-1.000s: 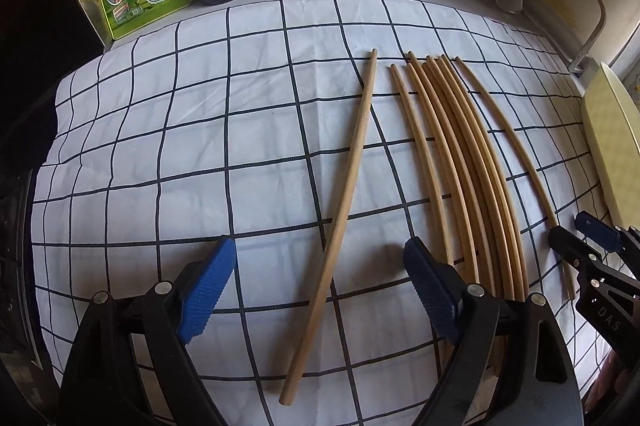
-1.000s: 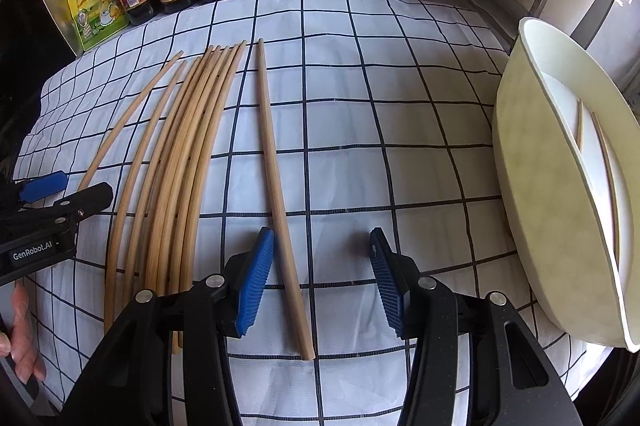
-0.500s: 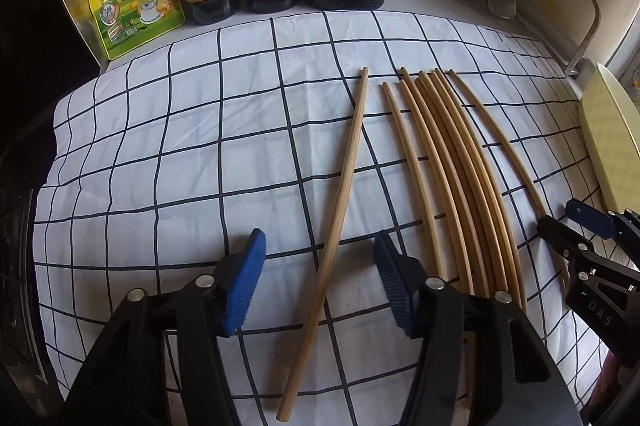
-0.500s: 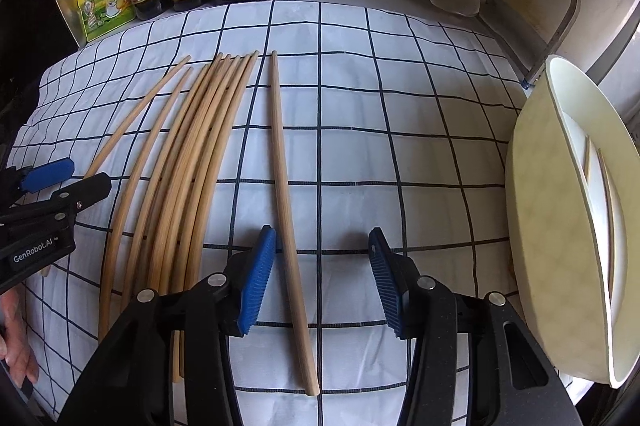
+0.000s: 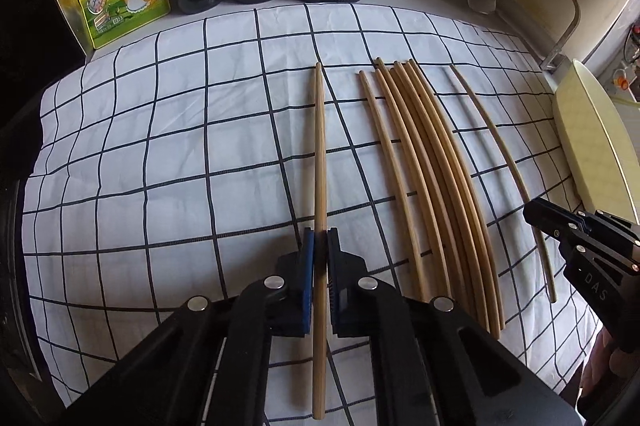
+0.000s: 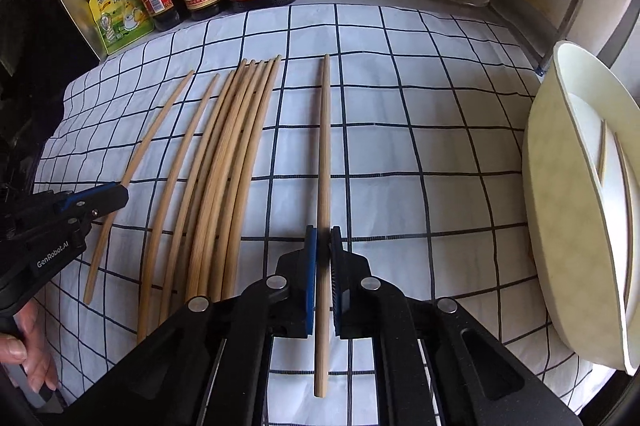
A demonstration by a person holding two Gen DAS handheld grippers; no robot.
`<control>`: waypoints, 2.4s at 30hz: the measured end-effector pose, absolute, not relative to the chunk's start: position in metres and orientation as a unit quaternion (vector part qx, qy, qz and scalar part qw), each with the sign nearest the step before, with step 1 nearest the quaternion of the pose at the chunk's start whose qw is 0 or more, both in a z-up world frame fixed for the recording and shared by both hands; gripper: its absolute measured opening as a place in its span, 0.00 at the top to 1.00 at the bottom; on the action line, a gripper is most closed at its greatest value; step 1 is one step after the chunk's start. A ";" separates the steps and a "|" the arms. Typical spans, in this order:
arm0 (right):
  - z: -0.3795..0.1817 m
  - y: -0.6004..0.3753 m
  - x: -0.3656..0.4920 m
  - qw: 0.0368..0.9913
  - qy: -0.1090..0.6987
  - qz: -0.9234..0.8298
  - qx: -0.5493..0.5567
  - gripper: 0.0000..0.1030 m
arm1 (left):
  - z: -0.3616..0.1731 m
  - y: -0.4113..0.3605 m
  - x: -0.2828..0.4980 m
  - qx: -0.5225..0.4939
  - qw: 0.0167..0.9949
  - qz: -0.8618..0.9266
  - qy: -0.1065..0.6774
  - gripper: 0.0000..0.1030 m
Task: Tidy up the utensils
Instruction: 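Carry the chopstick into the white basin and open the right tool, then withdraw the right tool from the basin back toward the chopstick row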
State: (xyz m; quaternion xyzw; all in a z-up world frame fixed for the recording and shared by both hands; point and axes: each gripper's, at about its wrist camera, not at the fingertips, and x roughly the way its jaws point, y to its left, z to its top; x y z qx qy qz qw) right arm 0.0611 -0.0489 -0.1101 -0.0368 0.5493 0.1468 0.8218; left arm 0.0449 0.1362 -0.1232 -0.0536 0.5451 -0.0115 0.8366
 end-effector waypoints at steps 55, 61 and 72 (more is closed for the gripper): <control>-0.075 -0.345 0.091 0.832 0.538 -0.032 0.134 0.94 | -0.066 -0.231 0.162 0.121 0.779 -0.300 0.537 0.93; -0.081 -0.346 0.095 0.827 0.545 -0.035 0.133 0.94 | -0.085 -0.232 0.168 0.133 0.764 -0.287 0.562 0.93; -0.063 -0.352 0.087 0.842 0.520 -0.044 0.135 0.86 | -0.054 -0.219 0.160 0.142 0.799 -0.256 0.525 0.40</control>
